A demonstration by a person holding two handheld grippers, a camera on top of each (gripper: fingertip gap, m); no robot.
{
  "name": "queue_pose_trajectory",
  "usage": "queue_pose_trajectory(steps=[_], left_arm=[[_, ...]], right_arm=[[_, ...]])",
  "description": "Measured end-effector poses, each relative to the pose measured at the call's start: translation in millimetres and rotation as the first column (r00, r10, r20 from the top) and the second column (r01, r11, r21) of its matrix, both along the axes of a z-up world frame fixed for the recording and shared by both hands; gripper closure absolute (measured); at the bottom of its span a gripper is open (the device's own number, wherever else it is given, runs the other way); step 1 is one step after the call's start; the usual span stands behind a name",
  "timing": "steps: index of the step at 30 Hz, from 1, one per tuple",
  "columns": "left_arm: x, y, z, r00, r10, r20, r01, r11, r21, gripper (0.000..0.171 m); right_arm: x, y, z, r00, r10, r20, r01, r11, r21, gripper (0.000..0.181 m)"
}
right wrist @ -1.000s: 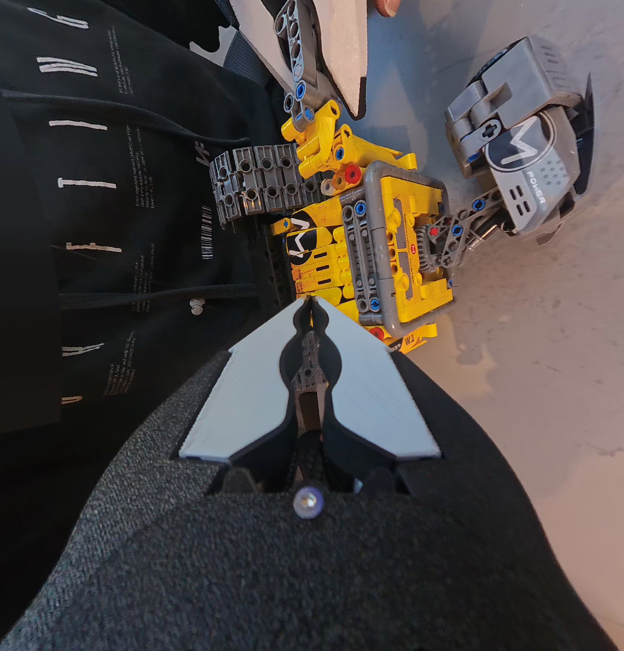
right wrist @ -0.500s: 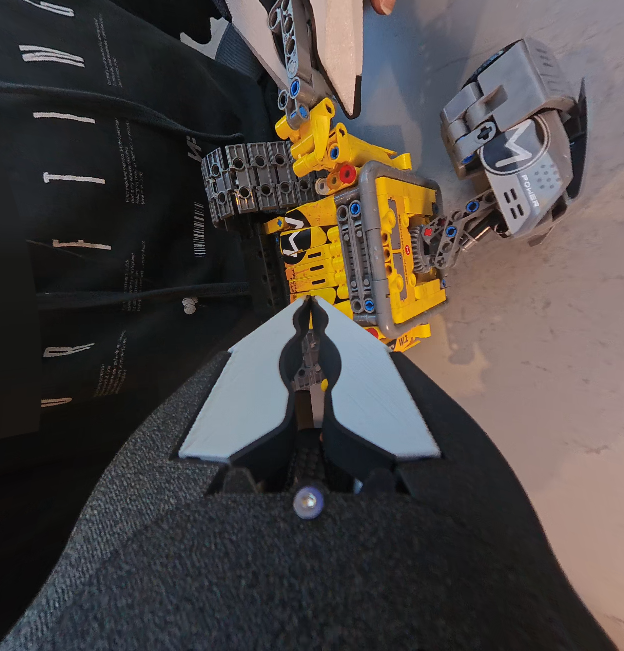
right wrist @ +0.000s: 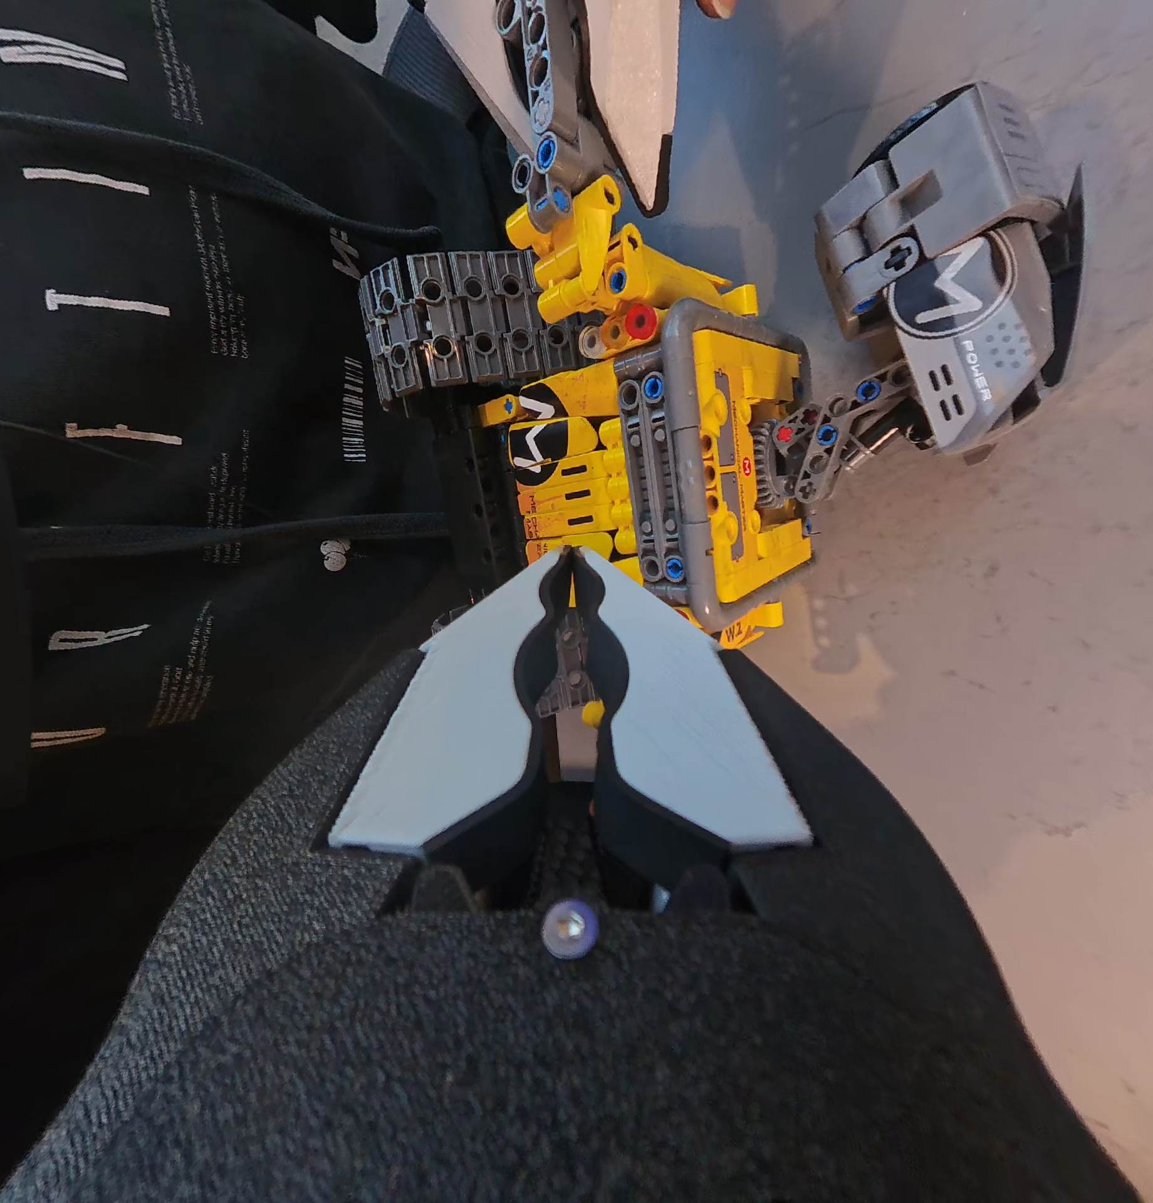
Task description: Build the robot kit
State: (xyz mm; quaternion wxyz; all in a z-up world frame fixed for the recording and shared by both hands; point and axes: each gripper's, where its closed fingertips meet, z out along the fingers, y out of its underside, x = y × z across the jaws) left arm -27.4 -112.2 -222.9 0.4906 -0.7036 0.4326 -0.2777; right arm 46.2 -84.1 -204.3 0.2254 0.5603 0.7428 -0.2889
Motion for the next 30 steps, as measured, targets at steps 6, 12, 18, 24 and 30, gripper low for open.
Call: queue_pose_trajectory(steps=[6,12,18,24,30], left_arm=[[0.2,-0.2,0.0,1.000,-0.001,-0.001,0.001,1.000,0.001,0.156],[0.2,-0.3,-0.1,1.000,-0.001,0.000,0.001,1.000,0.001,0.156],[0.3,-0.5,-0.1,1.000,-0.001,0.000,0.001,1.000,0.000,0.156],[0.3,-0.6,-0.2,1.000,-0.002,0.002,0.002,1.000,0.000,0.156],[0.8,-0.9,-0.2,1.000,-0.004,0.004,0.004,1.000,-0.002,0.156]], right_arm=[[0.8,-0.9,-1.4,1.000,0.025,-0.007,-0.025,1.000,0.013,0.181],[0.4,-2.5,-1.2,0.998,0.056,-0.027,-0.056,0.998,0.023,0.181],[-2.2,-2.2,1.6,0.994,0.088,-0.066,-0.086,0.996,0.039,0.181],[-2.7,-3.1,4.7,0.990,0.098,-0.096,-0.096,0.995,0.032,0.181],[-3.3,-2.6,5.5,0.987,0.112,-0.116,-0.108,0.993,0.037,0.181]])
